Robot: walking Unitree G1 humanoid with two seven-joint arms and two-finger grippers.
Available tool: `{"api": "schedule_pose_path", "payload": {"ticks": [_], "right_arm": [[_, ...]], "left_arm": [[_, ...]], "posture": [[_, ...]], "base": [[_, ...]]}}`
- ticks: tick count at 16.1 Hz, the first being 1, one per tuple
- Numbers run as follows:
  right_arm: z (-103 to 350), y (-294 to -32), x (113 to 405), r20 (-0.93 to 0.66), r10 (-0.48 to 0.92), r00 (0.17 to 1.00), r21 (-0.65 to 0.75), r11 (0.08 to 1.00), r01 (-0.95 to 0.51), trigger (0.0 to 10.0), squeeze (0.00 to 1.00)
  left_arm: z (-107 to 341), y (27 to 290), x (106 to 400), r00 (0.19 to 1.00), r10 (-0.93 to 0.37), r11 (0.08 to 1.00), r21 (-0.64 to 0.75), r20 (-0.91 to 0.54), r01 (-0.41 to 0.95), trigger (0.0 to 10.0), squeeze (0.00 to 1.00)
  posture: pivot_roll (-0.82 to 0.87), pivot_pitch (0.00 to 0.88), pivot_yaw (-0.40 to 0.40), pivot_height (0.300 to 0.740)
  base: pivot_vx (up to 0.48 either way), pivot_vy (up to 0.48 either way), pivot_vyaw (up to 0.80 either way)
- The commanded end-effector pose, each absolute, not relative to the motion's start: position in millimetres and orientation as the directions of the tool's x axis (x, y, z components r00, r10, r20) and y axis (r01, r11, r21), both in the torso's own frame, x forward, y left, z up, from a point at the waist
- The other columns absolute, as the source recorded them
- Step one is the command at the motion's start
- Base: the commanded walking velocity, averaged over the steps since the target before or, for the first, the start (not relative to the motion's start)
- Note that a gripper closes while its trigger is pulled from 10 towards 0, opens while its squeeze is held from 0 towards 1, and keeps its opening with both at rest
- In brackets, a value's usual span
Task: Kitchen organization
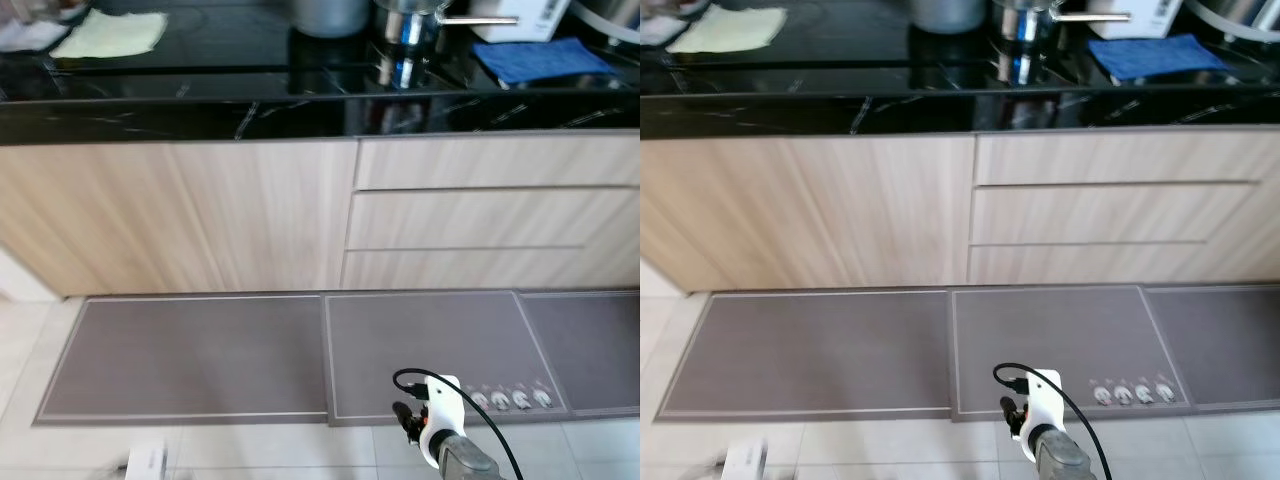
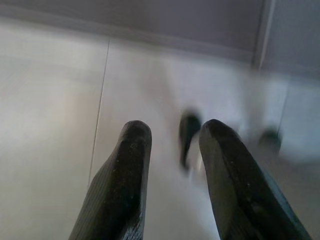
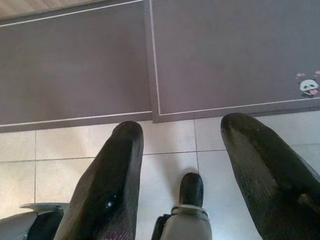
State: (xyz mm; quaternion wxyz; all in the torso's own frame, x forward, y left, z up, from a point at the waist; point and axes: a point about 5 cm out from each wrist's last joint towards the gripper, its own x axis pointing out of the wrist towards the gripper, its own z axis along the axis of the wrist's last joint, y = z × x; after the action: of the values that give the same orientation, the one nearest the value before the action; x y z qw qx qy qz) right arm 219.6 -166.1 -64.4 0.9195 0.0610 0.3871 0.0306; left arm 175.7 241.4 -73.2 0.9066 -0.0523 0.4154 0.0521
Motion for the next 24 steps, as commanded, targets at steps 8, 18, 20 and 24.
{"api": "schedule_pose_path", "payload": {"ticks": [8, 18, 20, 24], "right_arm": [[-76.6, -170.0, 197.8, -0.754, 0.091, 0.651, 0.141, 0.99, 0.025, 10.0, 0.0], [-79.3, -166.7, 193.2, -0.768, 0.116, 0.63, 0.136, 0.991, -0.018, 10.0, 0.0], [-79.7, -169.3, 191.8, -0.769, 0.113, 0.629, 0.134, 0.991, -0.015, 10.0, 0.0], [-81.0, -167.1, 189.4, -0.772, 0.127, 0.623, 0.139, 0.99, -0.029, 10.0, 0.0]], "left_arm": [[-75.2, 246.9, 167.9, 0.644, 0.075, 0.981, -0.061, -0.761, -0.186, 10.0, 0.0], [-90.4, 248.2, 133.3, 0.527, 0.117, 0.979, 0.01, -0.842, -0.201, 10.0, 0.0], [-90.1, 252.7, 129.8, 0.524, 0.121, 0.979, 0.014, -0.843, -0.204, 10.0, 0.0], [-91.4, 252.7, 125.8, 0.516, 0.119, 0.981, 0.019, -0.848, -0.196, 10.0, 0.0]], "posture": [[0.02, 0.052, -0.012, 0.74], [0.03, 0.061, -0.025, 0.74], [0.02, 0.067, -0.026, 0.74], [0.02, 0.073, -0.021, 0.74]], "base": [[0.0, 0.0, 0.0], [0.0, 0.0, 0.0], [0.0, 0.0, 0.0], [0.0, 0.0, 0.0]]}}
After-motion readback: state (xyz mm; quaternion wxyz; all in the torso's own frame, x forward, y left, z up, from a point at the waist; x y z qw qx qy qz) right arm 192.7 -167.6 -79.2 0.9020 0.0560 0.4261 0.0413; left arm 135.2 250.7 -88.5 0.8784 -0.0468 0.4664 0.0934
